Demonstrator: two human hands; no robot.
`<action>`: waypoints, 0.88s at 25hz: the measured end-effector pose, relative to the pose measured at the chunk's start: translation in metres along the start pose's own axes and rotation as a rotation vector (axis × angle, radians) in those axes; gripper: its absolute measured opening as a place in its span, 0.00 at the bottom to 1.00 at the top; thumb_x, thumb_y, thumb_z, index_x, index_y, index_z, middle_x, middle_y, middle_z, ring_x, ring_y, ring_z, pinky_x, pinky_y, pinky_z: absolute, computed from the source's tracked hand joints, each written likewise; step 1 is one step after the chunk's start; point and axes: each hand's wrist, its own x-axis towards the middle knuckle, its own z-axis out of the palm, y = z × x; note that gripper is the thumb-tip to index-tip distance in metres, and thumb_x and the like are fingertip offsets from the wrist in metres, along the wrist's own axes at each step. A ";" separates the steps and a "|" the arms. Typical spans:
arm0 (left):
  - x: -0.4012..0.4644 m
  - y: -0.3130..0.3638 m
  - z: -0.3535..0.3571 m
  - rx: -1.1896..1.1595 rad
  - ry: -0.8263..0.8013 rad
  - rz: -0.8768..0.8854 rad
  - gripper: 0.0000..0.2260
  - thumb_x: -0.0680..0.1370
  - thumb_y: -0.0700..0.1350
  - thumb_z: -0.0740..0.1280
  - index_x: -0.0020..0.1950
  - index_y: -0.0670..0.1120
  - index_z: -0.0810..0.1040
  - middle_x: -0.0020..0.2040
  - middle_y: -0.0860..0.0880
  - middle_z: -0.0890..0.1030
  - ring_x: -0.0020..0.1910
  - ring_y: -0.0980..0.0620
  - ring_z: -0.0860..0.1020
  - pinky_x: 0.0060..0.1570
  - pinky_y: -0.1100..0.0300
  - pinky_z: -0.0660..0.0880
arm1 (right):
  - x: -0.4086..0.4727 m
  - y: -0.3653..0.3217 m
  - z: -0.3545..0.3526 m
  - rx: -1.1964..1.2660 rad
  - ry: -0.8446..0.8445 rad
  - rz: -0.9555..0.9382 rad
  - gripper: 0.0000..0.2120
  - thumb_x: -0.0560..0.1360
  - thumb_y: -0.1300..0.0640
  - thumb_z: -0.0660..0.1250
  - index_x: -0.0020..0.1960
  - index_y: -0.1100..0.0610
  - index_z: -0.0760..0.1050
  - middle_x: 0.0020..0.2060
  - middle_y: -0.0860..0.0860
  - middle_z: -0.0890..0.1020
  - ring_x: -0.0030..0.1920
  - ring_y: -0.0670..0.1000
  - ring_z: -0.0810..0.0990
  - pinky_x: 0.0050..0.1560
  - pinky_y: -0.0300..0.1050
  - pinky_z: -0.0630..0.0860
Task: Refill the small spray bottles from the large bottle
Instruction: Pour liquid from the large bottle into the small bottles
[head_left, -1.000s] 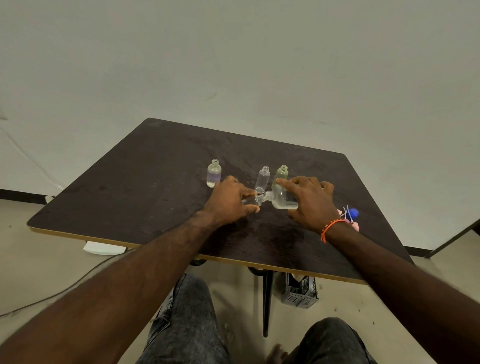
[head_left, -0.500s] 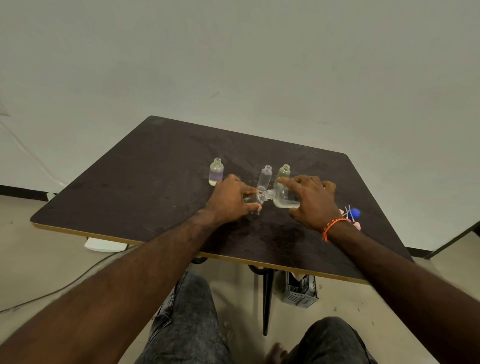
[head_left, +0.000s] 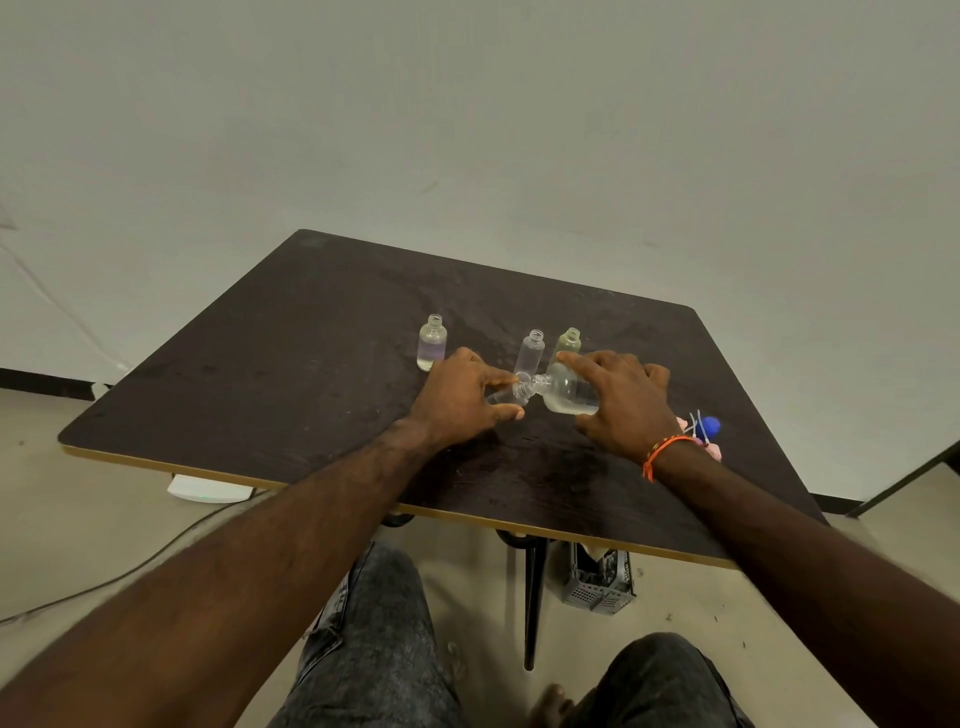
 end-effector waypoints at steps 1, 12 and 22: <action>0.000 0.000 0.000 0.001 0.000 0.003 0.25 0.74 0.58 0.79 0.68 0.51 0.83 0.58 0.51 0.85 0.57 0.55 0.72 0.55 0.57 0.72 | 0.001 0.000 -0.001 -0.009 0.003 -0.006 0.38 0.70 0.48 0.74 0.76 0.40 0.62 0.69 0.48 0.73 0.68 0.54 0.69 0.63 0.57 0.60; 0.000 -0.001 -0.001 0.018 0.008 0.034 0.25 0.74 0.58 0.78 0.69 0.50 0.82 0.59 0.51 0.86 0.56 0.55 0.71 0.55 0.56 0.71 | 0.001 0.002 0.000 -0.016 -0.013 -0.013 0.38 0.70 0.48 0.74 0.76 0.40 0.62 0.68 0.48 0.74 0.68 0.55 0.69 0.65 0.59 0.61; 0.004 0.006 0.001 -0.184 0.075 0.020 0.12 0.74 0.52 0.79 0.56 0.50 0.88 0.49 0.55 0.88 0.45 0.60 0.82 0.48 0.63 0.80 | -0.002 -0.006 0.004 0.362 0.000 0.107 0.38 0.67 0.45 0.76 0.72 0.46 0.62 0.66 0.50 0.76 0.62 0.54 0.77 0.64 0.60 0.72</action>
